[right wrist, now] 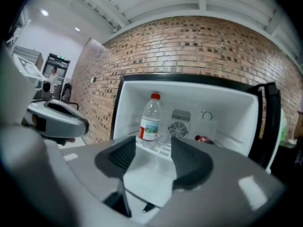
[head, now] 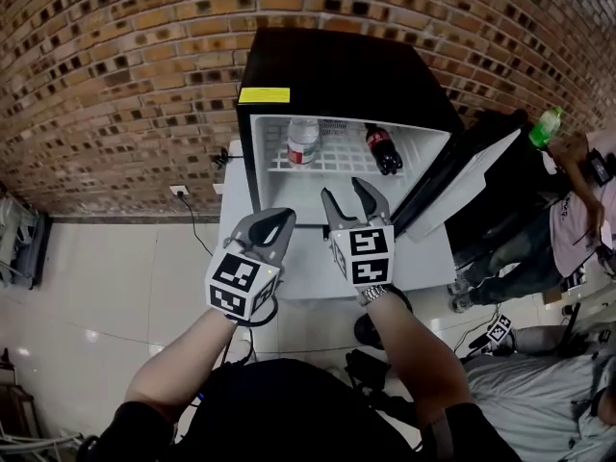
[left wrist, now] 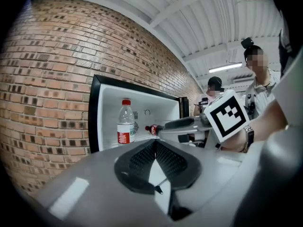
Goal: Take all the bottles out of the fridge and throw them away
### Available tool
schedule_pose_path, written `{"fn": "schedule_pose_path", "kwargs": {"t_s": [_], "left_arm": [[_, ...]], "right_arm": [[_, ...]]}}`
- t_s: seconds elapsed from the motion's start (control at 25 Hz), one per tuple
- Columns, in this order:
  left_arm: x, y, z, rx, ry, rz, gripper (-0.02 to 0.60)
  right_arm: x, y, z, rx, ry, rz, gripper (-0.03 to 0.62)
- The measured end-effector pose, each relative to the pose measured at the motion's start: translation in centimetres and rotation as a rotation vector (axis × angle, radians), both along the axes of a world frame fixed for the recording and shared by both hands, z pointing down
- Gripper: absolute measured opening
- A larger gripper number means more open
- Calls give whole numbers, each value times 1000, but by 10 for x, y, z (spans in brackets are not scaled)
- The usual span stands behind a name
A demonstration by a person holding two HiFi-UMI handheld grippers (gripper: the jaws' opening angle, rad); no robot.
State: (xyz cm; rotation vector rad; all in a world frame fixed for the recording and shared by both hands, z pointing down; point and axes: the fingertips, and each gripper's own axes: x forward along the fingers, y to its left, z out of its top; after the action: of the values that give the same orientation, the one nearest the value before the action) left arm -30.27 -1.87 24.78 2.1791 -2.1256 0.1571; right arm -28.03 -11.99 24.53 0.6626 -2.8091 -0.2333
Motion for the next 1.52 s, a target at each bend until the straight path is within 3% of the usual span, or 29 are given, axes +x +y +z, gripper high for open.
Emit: {"fn": "schedule_pose_path", "kwargs": {"t_s": [0.36,0.68,1.52], "left_arm": [[-33,12,1,-11,-7,-50,3],[-60,22,10,-30,-9,-88,3],[-99,36,32,-88,-11,-111,3]], "right_arm": [[-58,-9,0,-42,-7,-43,243],[-96,-26,10,-78,-11,-39,295],[-155,-62,19,-107,-26,-20,318]]}}
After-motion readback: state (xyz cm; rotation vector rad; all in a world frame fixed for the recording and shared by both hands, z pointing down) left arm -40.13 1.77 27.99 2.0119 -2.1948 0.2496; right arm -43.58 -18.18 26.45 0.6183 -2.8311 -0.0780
